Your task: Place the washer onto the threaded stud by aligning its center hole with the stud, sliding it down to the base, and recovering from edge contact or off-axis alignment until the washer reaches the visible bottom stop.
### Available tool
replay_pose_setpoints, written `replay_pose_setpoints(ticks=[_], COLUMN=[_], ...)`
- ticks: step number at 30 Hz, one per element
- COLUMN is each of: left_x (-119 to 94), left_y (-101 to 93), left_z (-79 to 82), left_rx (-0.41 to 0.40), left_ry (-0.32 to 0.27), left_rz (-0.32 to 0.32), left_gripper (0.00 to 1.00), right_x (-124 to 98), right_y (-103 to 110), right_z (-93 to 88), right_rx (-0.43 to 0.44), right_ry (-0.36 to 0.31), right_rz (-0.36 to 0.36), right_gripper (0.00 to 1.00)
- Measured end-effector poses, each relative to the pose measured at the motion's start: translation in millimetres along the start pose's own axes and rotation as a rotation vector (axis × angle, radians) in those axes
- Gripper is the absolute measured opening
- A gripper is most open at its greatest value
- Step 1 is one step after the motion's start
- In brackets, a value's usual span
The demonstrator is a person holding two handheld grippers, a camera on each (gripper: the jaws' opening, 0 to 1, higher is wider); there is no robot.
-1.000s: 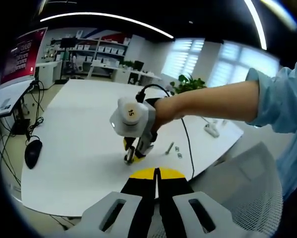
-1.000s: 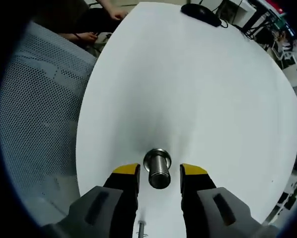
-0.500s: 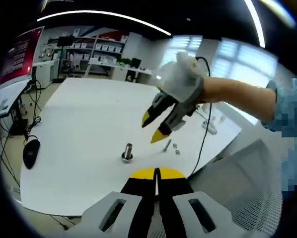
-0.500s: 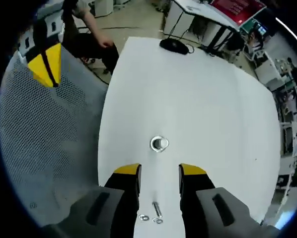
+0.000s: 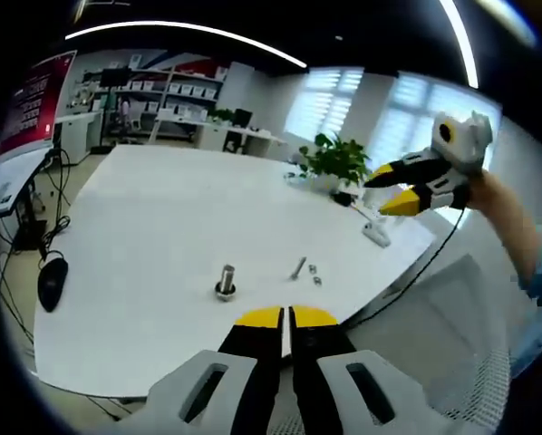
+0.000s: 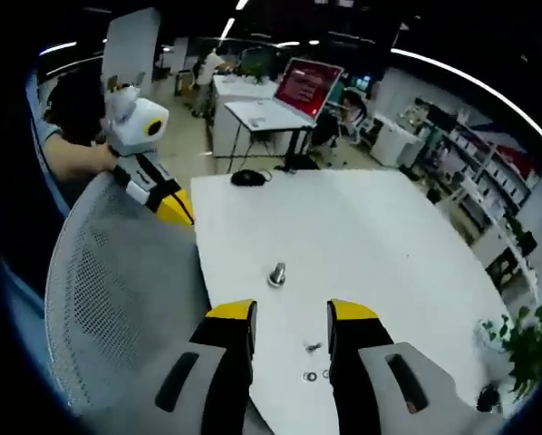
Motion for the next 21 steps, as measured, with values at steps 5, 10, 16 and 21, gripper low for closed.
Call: replay_pose_setpoints(ticks=[5,10,16,21], left_x=[0.9,-1.1,-1.5,-1.9], left_y=[-2.2,-2.7,-2.4,-1.2], left_z=[-9.5,-8.4,-8.2,-8.5], left_rx=[0.004,-0.006,-0.011,-0.018], left_ry=[0.081,0.069,0.067,0.064], left_rz=[-0.016,-0.026,-0.022,-0.014], left_gripper=[0.02,0.04,0.04,0.04], right_x=[-42.0,-67.9,-89.0,-88.3], right_y=[-1.2,1.0,-1.8,1.6], right_z=[-20.4,-47.1,-76.4,-93.4], right_rx=[0.138,0.319,0.462,0.521], right_ry=[-0.090,-0.171,-0.232,-0.255], right_rz=[-0.147,-0.250,-0.377,-0.391], right_gripper=[0.33,0.33,0.32,0.31])
Point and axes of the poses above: the point that each gripper's makers call its tool centre point, and the gripper's own axes: x roughly forward along the fingers, y roughly to its left, z roughly out of its top, the point moved 5 cm from there along -x, roughly backward along the fingers, and after that the axes turned 5 degrees about -y, right-handed, at the moved point
